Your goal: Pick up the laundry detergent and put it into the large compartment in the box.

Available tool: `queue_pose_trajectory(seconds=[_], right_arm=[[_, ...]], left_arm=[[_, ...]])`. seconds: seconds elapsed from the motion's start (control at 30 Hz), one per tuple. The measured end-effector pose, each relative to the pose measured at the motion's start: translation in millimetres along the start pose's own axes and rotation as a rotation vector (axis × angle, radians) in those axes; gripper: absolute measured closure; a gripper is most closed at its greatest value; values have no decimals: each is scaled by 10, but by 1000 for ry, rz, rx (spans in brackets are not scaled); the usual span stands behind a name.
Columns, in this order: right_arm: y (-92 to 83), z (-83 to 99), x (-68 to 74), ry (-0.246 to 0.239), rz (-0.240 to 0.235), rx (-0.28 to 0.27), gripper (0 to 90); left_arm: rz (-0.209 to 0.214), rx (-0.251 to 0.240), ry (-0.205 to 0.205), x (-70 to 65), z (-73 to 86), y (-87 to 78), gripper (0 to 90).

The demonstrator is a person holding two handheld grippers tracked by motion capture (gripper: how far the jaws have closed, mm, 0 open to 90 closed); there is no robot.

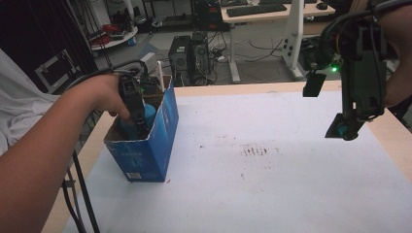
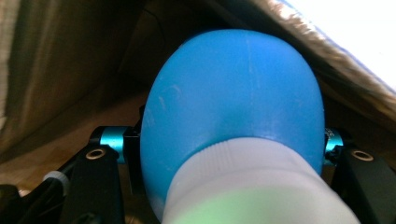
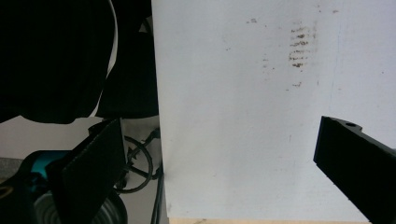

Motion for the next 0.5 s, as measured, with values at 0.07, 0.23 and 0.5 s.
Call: queue_pose_trajectory(seconds=[0.07,0.23,0.5], right_arm=[[5,-2,0,4,2,4,16],[11,-15,-9,-2,-2,2,16],[-2,-14,-8,6,-3,6,16]], left_arm=[[2,3,4,6,0,24,386],[5,-18,4,20,27,24,385],[7,-21,4,22,33,23,383]])
Point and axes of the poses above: each handheld gripper's, and its own axes: y roughly forward along the jaws, z roughly out of its underside, x roughly to its left, the point moved 2 cm from there along y, roughly forward along the jaws, and after that the axes turned 9 degrees about z, right-handed, at the moved point
